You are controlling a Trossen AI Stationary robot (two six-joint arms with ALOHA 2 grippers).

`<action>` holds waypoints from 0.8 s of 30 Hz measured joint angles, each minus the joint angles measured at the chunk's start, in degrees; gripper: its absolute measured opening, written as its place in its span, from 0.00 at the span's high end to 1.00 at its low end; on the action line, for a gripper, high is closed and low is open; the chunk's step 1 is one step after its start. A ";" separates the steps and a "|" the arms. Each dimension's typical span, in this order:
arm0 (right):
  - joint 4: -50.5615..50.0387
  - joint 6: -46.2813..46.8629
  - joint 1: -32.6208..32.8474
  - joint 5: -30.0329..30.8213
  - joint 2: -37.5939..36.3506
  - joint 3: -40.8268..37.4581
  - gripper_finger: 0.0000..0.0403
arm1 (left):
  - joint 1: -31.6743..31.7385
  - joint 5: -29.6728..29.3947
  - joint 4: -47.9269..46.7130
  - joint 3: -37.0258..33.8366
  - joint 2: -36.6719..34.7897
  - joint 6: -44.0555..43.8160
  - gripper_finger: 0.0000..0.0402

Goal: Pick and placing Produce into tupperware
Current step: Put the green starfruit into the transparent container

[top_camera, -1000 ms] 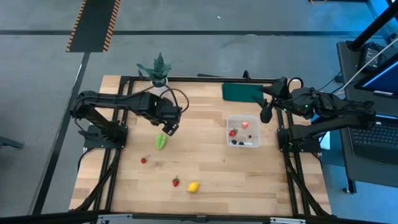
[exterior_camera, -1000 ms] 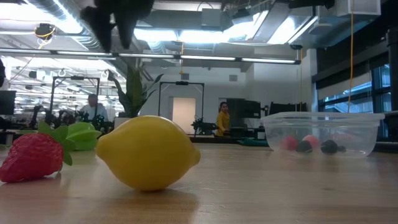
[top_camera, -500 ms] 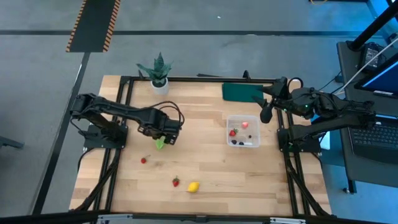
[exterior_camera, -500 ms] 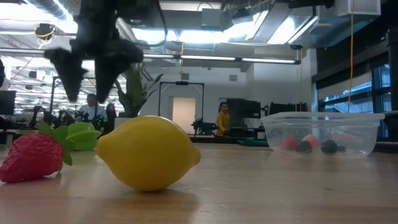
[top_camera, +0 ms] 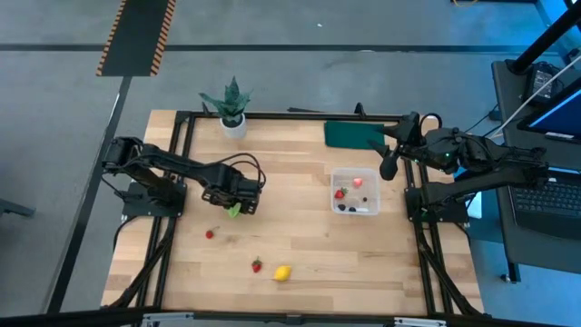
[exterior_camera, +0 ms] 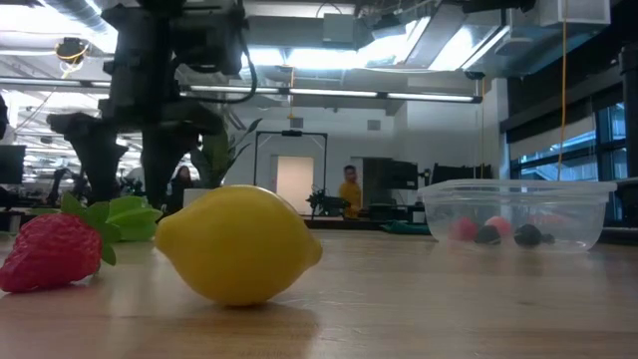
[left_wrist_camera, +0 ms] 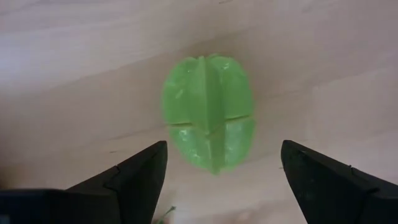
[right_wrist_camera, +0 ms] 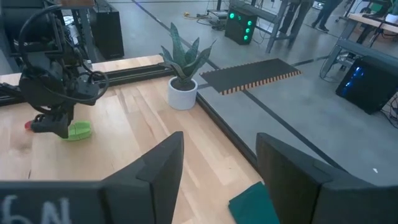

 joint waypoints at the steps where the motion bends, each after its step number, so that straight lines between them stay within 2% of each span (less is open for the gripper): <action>1: 0.01 -0.03 0.00 0.00 0.00 0.02 0.49 | 0.00 -0.07 0.13 -0.22 0.00 -0.02 0.24; 8: 0.02 -0.06 0.00 0.00 -0.01 0.01 0.49 | 1.22 -1.09 0.73 -2.75 0.00 -0.02 0.24; 15: 0.02 0.00 0.00 0.00 0.00 0.00 0.49 | 1.66 -1.30 9.65 -6.54 0.00 0.26 0.24; 24: 0.02 0.00 0.00 0.00 0.00 0.02 0.49 | 1.66 -3.19 9.67 -6.82 0.00 0.42 0.28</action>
